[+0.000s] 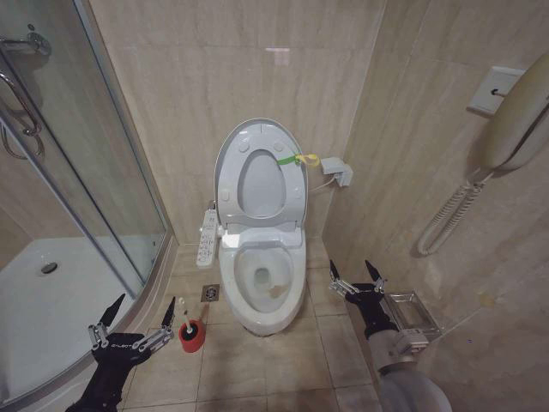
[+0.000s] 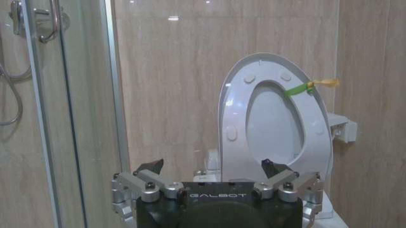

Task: Open the toilet lid, clean the toilet bowl with a toilet brush, close the toilet lid, and flush.

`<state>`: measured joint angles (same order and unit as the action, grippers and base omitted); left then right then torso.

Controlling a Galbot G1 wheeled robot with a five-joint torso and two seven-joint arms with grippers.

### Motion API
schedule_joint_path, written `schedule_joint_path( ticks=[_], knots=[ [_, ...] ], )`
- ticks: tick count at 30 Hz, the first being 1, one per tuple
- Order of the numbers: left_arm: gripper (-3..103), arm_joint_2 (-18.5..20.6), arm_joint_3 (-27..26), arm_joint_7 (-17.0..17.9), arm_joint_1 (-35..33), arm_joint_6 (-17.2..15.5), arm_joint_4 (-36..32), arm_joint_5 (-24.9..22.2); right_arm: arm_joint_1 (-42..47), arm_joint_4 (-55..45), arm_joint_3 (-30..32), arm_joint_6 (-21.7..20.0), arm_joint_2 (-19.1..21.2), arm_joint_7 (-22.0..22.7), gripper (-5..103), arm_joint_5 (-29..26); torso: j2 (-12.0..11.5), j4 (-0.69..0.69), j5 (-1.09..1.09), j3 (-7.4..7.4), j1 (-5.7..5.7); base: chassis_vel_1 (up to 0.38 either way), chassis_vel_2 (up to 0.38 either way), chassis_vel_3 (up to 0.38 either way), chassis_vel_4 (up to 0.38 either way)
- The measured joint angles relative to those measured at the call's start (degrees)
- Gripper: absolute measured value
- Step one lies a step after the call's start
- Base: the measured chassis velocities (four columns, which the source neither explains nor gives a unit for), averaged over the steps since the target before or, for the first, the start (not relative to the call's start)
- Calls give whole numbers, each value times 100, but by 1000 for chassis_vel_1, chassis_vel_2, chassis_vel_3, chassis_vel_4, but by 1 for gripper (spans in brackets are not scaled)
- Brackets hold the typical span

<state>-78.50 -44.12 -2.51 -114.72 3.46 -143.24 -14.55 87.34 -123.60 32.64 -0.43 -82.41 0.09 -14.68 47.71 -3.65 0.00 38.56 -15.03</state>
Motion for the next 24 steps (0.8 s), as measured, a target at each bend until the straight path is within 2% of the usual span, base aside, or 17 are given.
schedule_joint_path(
  ticks=[24],
  knots=[
    [100, 0, 0, 0, 0, 0, 0, 0, 0, 0, 0, 0, 0, 0, 100, 0, 0, 0, 0, 0, 0, 0, 0, 0, 0]
  ],
)
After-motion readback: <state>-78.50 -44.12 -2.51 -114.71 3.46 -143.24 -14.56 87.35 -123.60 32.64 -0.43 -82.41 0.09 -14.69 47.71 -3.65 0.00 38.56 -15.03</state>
